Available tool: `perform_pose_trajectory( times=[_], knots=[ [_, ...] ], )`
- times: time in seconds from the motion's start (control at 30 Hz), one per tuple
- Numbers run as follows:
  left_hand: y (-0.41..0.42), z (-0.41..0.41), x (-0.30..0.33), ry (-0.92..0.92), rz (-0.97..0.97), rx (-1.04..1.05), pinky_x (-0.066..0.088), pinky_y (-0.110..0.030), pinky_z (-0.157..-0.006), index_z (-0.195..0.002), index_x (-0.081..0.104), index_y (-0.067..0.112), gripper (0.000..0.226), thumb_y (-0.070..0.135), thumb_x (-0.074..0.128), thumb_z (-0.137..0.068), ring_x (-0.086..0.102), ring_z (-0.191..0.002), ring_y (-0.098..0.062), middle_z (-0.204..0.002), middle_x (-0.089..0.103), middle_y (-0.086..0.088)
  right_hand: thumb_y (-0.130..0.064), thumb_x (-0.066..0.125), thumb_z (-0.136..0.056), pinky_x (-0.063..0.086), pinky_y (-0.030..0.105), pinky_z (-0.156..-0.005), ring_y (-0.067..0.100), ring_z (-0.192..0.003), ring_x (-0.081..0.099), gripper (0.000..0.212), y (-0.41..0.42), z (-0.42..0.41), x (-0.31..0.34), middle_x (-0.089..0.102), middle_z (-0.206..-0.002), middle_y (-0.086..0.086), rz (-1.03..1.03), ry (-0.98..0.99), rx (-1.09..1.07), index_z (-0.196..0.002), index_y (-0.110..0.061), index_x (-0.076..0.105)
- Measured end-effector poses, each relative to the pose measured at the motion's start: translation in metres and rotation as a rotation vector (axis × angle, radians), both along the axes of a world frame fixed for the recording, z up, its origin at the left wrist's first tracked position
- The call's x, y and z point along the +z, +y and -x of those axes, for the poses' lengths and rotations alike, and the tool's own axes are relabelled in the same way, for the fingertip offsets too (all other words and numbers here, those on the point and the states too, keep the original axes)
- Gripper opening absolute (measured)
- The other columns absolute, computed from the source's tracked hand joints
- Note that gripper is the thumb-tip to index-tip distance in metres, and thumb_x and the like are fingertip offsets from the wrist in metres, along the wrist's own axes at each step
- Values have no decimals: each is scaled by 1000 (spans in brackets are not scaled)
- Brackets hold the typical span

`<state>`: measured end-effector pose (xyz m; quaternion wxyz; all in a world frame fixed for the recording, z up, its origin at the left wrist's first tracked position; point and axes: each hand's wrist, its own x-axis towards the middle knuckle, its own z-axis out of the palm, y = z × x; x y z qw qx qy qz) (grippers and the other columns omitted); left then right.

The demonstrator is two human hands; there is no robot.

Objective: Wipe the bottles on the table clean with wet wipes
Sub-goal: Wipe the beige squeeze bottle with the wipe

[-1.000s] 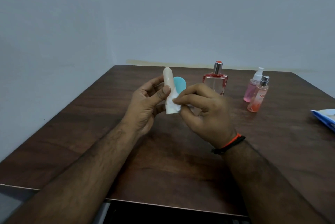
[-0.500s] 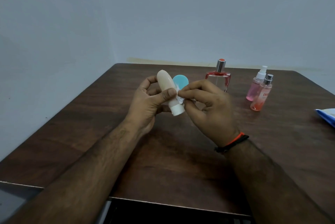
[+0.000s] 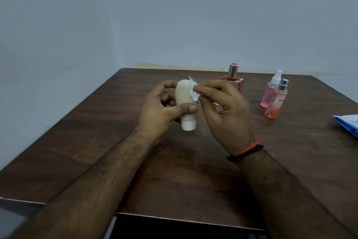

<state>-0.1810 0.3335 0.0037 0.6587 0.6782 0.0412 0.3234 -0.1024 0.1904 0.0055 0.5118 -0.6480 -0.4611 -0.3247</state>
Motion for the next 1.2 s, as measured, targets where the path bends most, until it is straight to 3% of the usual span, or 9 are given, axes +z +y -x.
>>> perform_pose_trajectory(
  times=[0.07,0.13,0.23,0.37,0.53,0.7,0.93,1.07,1.2],
  knots=[
    [0,-1,-1,-4,-89,68,61,-49,-59,-114,61,9,61,11,90,-61,66,-81,-42,-95,70,-23,7,64,-86,51,23,-85,16,-96,64,25,0,-1,-2,67,-102,7,37,-39,-3,-105,-5,74],
    [1,-1,-2,9,-184,162,61,-50,-63,-111,64,14,61,17,94,-59,67,-83,-35,-93,72,-11,4,66,-86,52,29,-84,20,-95,63,23,-1,-2,-4,67,-101,8,79,-80,-1,-105,-5,75],
    [2,0,-4,37,-362,276,58,-33,-60,-104,64,32,59,40,93,-53,67,-74,-15,-90,72,5,3,67,-83,52,35,-79,23,-91,62,20,1,-2,-6,66,-96,9,126,-150,-5,-99,-4,76],
    [-1,2,-3,44,-562,336,53,-16,-60,-106,60,38,56,44,90,-60,65,-76,-5,-90,67,16,9,65,-84,51,35,-79,24,-92,61,22,1,1,-2,67,-97,11,16,-164,-72,-101,-2,76],
    [-2,1,-11,-28,-766,333,57,-39,-73,-118,66,24,42,39,78,-80,66,-85,-13,-95,70,6,10,62,-84,46,34,-90,29,-97,60,27,8,6,-5,70,-103,10,126,-278,-3,-104,-3,75],
    [0,0,-9,10,-895,435,51,-30,-64,-119,67,23,55,54,72,-75,58,-79,-10,-94,69,4,6,60,-79,44,26,-86,27,-92,60,28,7,2,-3,70,-99,5,61,-147,-58,-99,-7,76],
    [-1,4,-6,37,-692,361,51,-18,-63,-110,69,28,55,48,88,-62,65,-87,-5,-99,70,15,-2,68,-86,54,22,-83,6,-96,66,24,3,-1,0,73,-102,-3,-39,276,46,-105,-14,75],
    [-5,3,-1,12,-436,347,43,-9,-55,-101,71,21,51,29,95,-57,62,-71,3,-88,71,14,-7,72,-87,52,15,-82,5,-95,68,25,1,-3,-1,74,-103,0,-52,487,117,-112,-12,73],
    [-1,1,1,0,-211,271,56,-29,-58,-100,69,21,52,22,95,-56,64,-73,-12,-90,75,-1,-8,74,-85,53,13,-82,0,-95,67,24,1,0,-1,72,-99,-6,-22,542,163,-109,-11,73]
  ],
)
